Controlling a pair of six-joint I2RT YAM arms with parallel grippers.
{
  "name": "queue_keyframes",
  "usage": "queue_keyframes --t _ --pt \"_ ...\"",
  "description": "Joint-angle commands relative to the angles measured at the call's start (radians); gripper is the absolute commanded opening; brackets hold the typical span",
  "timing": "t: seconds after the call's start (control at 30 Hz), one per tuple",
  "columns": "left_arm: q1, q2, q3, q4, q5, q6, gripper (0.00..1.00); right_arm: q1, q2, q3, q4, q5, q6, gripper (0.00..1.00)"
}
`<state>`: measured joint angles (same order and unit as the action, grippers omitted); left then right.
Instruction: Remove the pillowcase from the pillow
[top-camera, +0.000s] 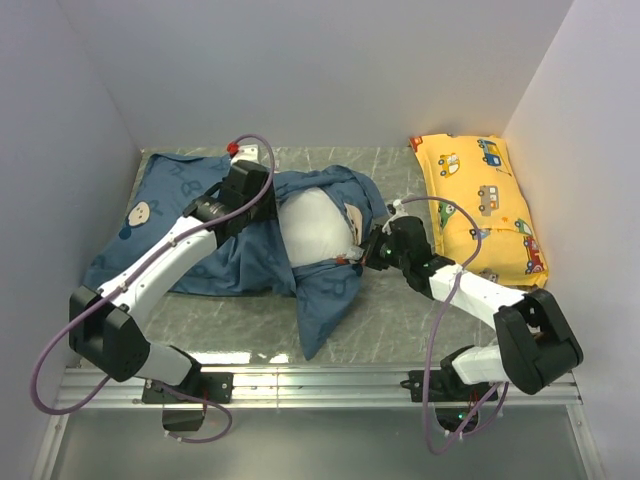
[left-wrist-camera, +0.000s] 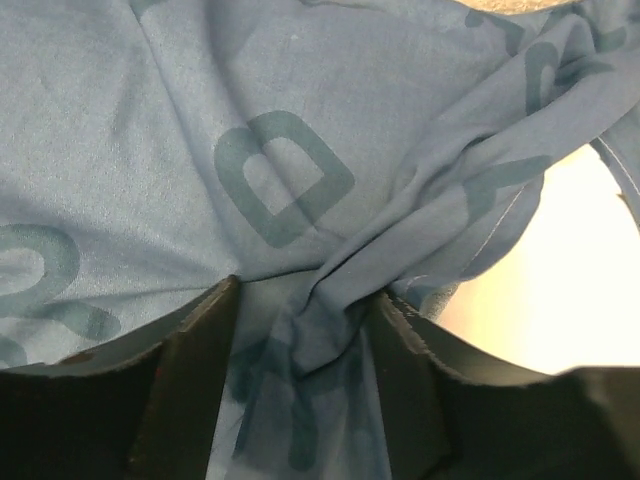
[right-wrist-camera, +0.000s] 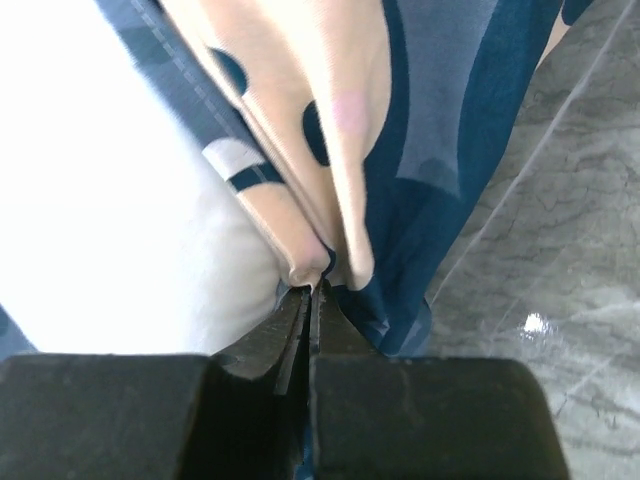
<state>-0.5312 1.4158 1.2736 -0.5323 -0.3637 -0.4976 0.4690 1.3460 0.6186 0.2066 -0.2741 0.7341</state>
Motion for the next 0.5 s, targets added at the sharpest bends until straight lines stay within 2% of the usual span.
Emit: queue_keyframes --t 0.0,0.13,0.47 --pt "-0.018 -0.008 0.078 -0.04 -0.026 0.034 0.63 0.013 -0.054 0.02 -0.027 -0.013 -0.013 0.0" --pt "-0.027 -0.018 0.141 -0.057 -0.024 0.048 0.67 0.014 -0.059 0.023 -0.038 -0.01 -0.015 0.0" --pt "-0.075 -0.018 0.214 -0.09 -0.004 0.067 0.69 0.014 -0.059 0.01 -0.029 -0.01 -0.006 0.0"
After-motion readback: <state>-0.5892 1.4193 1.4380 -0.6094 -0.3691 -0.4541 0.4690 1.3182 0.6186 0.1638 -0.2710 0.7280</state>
